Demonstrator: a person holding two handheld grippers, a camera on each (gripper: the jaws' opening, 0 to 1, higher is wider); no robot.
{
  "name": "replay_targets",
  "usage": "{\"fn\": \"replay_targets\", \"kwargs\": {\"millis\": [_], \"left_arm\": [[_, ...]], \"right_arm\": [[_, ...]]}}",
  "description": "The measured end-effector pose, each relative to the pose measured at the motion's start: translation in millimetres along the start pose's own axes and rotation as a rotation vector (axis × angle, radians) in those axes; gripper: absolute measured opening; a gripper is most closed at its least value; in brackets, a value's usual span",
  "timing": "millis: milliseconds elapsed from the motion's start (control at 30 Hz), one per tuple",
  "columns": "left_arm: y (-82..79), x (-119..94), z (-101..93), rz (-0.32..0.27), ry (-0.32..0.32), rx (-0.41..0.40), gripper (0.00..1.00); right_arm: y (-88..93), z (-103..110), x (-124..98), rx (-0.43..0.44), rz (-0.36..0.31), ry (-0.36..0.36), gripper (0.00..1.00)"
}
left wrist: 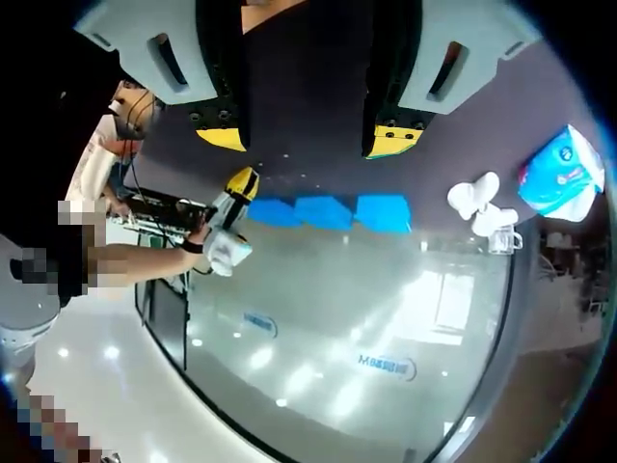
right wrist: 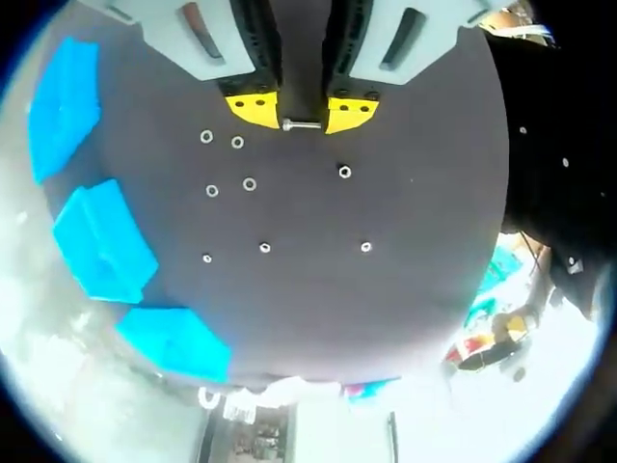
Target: Sort the screws, nuts, and washers into the corresponding bins
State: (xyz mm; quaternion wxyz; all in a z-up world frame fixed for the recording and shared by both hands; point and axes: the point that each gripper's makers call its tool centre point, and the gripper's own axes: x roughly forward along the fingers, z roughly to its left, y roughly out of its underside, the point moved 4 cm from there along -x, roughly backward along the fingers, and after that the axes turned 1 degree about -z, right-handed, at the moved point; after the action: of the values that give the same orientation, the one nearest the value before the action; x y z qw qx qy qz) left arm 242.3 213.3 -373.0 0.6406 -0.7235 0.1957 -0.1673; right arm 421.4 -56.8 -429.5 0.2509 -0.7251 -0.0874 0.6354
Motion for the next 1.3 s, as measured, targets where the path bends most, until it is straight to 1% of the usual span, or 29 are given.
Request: {"fn": "replay_targets", "kwargs": {"millis": [200,567,667,733,767,800,867,933,1000,1033,1100,1233,1267,1300], "left_arm": [[-1.8,2.0,-1.5,-0.002,0.003,0.005,0.46],[-9.5,5.9,-3.1,-0.012,0.011,0.021,0.46],[-11.5,7.8,-5.2,-0.014,0.017,0.026,0.46],[-12.4,9.3,-6.8,-0.014,0.021,0.029,0.46],[-12.8,9.9,-7.7,-0.013,0.024,0.030,0.46],[-13.2,10.5,-8.5,-0.013,0.026,0.031,0.46],[-13.8,11.6,-10.2,-0.012,0.031,0.034,0.46],[-14.4,12.5,-11.4,-0.011,0.035,0.036,0.46],[-15.1,13.1,-12.2,-0.011,0.036,0.037,0.46],[-15.4,13.5,-12.6,-0.009,0.036,0.039,0.46],[-16.5,14.1,-13.3,-0.007,0.038,0.044,0.46],[-20.8,14.6,-14.4,-0.010,0.037,0.053,0.46],[-21.6,14.6,-14.4,-0.011,0.037,0.054,0.46],[-22.7,14.7,-14.1,-0.012,0.035,0.058,0.46]], "right_arm": [[3.7,4.0,-9.0,0.016,-0.038,0.009,0.12],[13.2,13.4,-45.5,0.099,-0.224,0.095,0.12],[16.1,14.5,-57.3,0.137,-0.297,0.144,0.12],[18.5,16.4,-67.4,0.156,-0.360,0.178,0.12],[19.4,16.9,-70.3,0.156,-0.379,0.191,0.12],[22.7,16.8,-74.0,0.157,-0.392,0.220,0.12],[27.1,14.3,-81.6,0.145,-0.440,0.305,0.11],[32.2,16.7,-86.9,0.187,-0.488,0.344,0.11],[37.9,19.1,-92.6,0.188,-0.519,0.390,0.11],[40.5,21.3,-96.6,0.209,-0.555,0.415,0.11],[43.9,24.2,-100.9,0.236,-0.593,0.436,0.11],[54.1,23.8,-114.0,0.305,-0.696,0.506,0.11],[56.6,20.8,-119.9,0.324,-0.734,0.541,0.11],[59.3,17.5,-126.7,0.365,-0.782,0.580,0.11]]}}
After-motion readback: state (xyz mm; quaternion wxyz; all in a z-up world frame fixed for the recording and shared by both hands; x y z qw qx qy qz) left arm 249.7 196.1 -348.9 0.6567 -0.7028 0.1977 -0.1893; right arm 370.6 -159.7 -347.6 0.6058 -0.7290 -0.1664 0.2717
